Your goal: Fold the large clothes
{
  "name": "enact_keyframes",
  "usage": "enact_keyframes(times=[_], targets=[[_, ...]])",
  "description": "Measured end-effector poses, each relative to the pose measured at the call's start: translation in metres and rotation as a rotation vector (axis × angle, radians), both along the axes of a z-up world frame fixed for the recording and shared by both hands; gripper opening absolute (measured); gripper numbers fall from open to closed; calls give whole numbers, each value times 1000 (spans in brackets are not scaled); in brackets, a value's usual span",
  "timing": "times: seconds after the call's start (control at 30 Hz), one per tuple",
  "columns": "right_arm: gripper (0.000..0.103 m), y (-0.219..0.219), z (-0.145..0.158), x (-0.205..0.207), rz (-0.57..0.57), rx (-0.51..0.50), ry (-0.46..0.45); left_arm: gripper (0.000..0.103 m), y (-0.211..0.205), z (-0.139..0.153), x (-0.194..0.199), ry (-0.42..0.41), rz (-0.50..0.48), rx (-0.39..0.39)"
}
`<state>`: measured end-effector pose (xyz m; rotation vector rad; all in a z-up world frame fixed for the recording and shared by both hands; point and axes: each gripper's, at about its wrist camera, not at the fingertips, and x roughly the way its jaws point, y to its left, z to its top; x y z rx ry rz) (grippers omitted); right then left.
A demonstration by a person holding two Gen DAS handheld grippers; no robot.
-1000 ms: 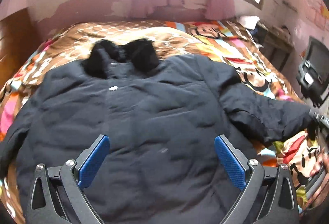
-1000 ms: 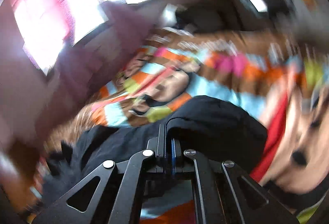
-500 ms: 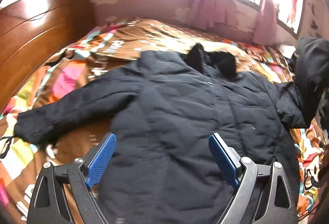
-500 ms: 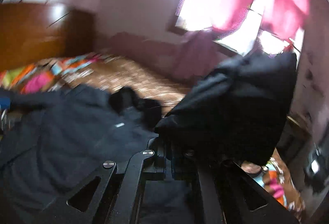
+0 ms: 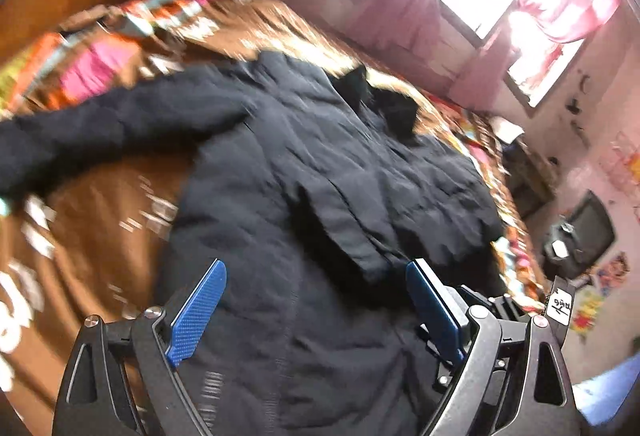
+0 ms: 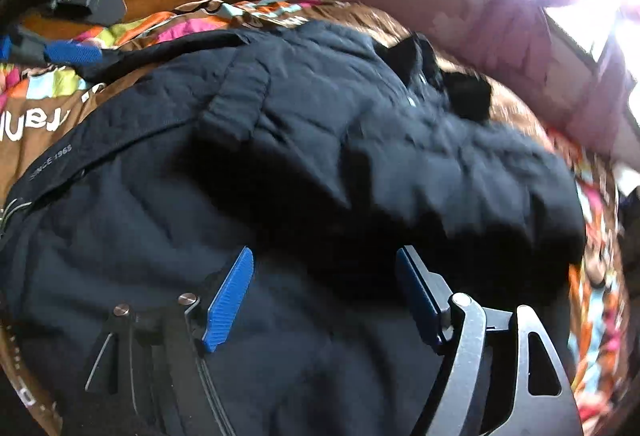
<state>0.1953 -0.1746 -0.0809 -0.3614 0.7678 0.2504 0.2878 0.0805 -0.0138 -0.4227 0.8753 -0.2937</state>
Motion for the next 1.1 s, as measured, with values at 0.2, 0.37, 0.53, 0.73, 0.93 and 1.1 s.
enact_keyframes(times=[0.2,0.37,0.53,0.73,0.93,1.1], targets=[[74,-50,-9,-31,-102,92,23,88,-48,-41,40,142,-42,-24],[74,-91,-21,-47,-192,176,49,24,-63,-71,69,245,-23,-147],[75,-124,-3,-49,-252,267,-39,6,-60,-43,66,101,31,-56],[90,-131,25,12,-355,235,-123,6,-39,1,69,-93,69,165],[90,-105,18,114,-390,274,-89,6,-26,-30,86,16,96,195],[90,-64,-14,163,-318,234,2,9,-11,-42,89,57,105,101]])
